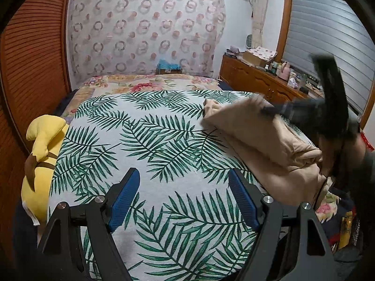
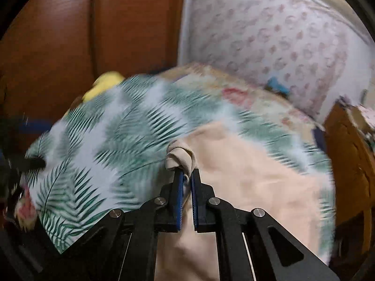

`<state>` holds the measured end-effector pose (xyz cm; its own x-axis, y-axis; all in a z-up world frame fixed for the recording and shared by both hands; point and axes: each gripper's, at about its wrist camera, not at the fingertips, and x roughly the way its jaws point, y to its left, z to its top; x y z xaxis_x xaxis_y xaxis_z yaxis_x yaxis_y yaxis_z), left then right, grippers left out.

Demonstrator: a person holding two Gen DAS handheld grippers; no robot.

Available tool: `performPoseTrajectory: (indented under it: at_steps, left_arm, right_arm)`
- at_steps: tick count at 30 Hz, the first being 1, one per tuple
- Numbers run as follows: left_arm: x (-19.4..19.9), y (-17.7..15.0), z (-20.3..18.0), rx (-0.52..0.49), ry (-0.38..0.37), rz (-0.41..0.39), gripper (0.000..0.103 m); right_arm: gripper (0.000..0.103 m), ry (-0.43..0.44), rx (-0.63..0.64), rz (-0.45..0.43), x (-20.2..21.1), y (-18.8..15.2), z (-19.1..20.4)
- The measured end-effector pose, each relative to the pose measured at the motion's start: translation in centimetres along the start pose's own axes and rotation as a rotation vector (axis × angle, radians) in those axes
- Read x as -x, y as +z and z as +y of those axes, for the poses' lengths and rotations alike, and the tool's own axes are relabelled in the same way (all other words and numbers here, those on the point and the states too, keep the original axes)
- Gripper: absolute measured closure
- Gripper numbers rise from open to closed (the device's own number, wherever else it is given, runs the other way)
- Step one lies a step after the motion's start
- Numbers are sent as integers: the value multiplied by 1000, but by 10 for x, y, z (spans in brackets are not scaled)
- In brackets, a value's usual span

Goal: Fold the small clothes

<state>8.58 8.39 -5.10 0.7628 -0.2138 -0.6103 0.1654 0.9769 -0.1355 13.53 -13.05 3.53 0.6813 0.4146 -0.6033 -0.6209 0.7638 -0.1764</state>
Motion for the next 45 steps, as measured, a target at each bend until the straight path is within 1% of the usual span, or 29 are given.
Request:
performPoseTrajectory:
  at_steps: [2, 4, 7, 10, 15, 17, 18, 19, 21, 22, 23, 25, 27, 30, 31, 33, 35, 36, 40, 42, 45]
  left_arm:
    - [-1, 1, -3, 4, -13, 0, 24]
    - [-3, 2, -6, 3, -19, 3, 24]
    - [-7, 3, -13, -12, -25, 13, 24]
    - [-10, 2, -19, -22, -32, 23, 24]
    - [-16, 1, -26, -39, -41, 41, 24]
    - [-18, 1, -29, -43, -44, 48, 24]
    - [-19, 1, -30, -45, -46, 50, 24]
    - [-20, 0, -32, -46, -49, 52, 24]
    - [-21, 0, -36, -56, -55, 57, 24]
    - [-22, -1, -38, -59, -58, 59, 24]
    - [-24, -1, -41, -63, -63, 62, 24]
    - [-26, -2, -48, -76, -75, 64, 24]
    - [-28, -4, -57, -88, -87, 69, 24]
    - [-32, -5, -70, -108, -107, 79, 24]
    - [-33, -6, -76, -113, -115, 81, 24]
    - [-36, -8, -88, -125, -141, 92, 24]
    - [-41, -10, -103, -158, -160, 104, 24]
    - [-43, -11, -108, -173, -162, 110, 24]
    - [-52, -21, -129, -218, -187, 153, 24]
    - [-54, -25, -134, -231, -191, 170, 24]
    - [-55, -32, -141, -247, -198, 187, 24]
  right_arm:
    - [97, -37, -43, -17, 10, 8, -32]
    - [97, -93, -68, -16, 15, 13, -62]
    - [97, -193, -77, 10, 11, 20, -103]
    - [97, -245, -125, 52, -1, 23, -138]
    - [97, -348, -178, 132, -32, 15, -177]
    - [97, -369, -206, 160, -45, 13, -184]
    - [97, -364, -230, 179, -51, 11, -187]
    - [94, -341, -260, 205, -58, 8, -191]
    - [71, -358, -268, 217, -58, 3, -200]
    - [69, -361, -271, 209, -55, 3, -200]
    - [69, -341, -282, 195, -48, 0, -199]
    - [68, -298, -300, 162, -26, -5, -194]
    - [68, -259, -296, 125, 2, -16, -179]
    - [68, -191, -260, 92, 46, -46, -147]
    - [68, -176, -256, 86, 58, -58, -146]
    - [67, -155, -255, 79, 77, -79, -127]
    - [64, -145, -270, 88, 89, -102, -115]
    - [59, -138, -281, 94, 91, -111, -113]
    - [58, -127, -316, 143, 85, -151, -98]
    - [58, -144, -311, 160, 82, -162, -94]
    - [59, -144, -340, 183, 81, -167, -99]
